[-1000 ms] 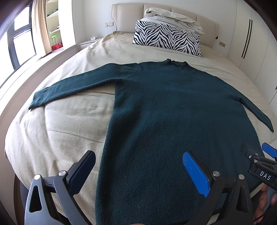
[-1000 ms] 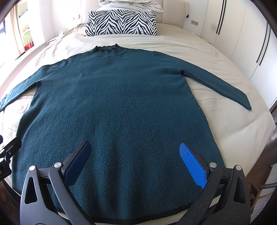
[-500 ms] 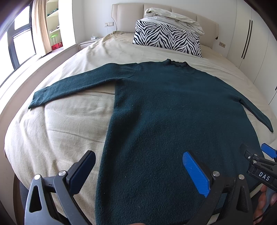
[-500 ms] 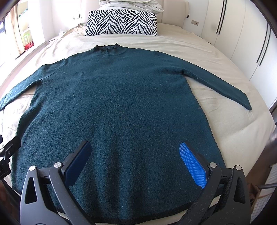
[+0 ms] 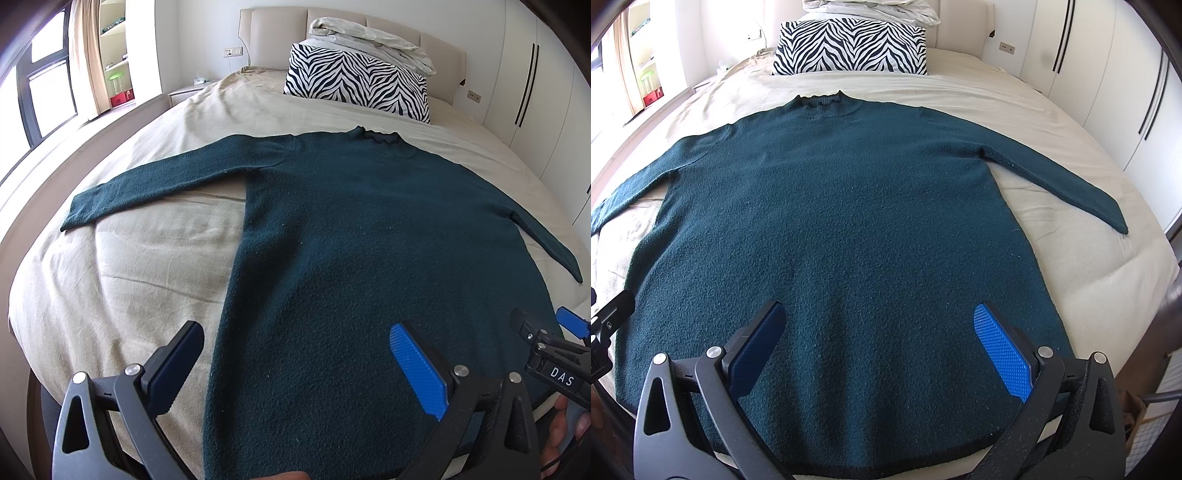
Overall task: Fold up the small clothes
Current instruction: 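Grasp the sleeve cuff with the left gripper and lift it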
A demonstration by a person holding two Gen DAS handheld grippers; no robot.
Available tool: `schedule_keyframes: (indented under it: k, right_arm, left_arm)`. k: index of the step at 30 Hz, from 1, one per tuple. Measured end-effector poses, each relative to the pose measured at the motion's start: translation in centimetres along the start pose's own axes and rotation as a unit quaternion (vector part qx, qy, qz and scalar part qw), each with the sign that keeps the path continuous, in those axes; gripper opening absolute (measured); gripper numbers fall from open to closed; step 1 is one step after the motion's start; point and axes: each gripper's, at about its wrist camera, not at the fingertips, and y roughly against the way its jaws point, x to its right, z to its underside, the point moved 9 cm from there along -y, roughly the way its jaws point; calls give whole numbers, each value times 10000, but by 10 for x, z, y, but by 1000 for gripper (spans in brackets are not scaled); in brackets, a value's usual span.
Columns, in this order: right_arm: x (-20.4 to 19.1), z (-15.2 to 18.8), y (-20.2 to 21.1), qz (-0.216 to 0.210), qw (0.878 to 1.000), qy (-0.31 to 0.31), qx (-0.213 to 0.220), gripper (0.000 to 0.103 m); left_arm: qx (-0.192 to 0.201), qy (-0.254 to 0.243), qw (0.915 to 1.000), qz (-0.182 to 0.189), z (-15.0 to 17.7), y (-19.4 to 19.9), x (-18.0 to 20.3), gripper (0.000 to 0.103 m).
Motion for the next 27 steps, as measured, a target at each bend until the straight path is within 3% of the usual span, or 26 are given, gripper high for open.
schedule_keyframes:
  k: [8, 12, 17, 22, 27]
  right_arm:
    - [0, 1, 0, -1, 10000, 3, -12, 103]
    - [0, 1, 0, -15, 10000, -6, -14, 103]
    - [-2, -3, 3, -269, 9996, -29, -8, 103]
    - [-7, -20, 19, -922, 9952, -137, 298, 103]
    - [-11, -49, 33, -1155, 9915, -223, 555, 103]
  left_arm:
    - [69, -109, 9998, -133, 1, 3, 0, 103]
    - [151, -107, 9998, -3, 0, 7, 1, 103]
    - [92, 526, 9941, 948, -8, 7, -15, 103]
    - [266, 1171, 9831, 1381, -35, 8, -59, 103]
    - [805, 1581, 9805, 850, -54, 8, -114, 103]
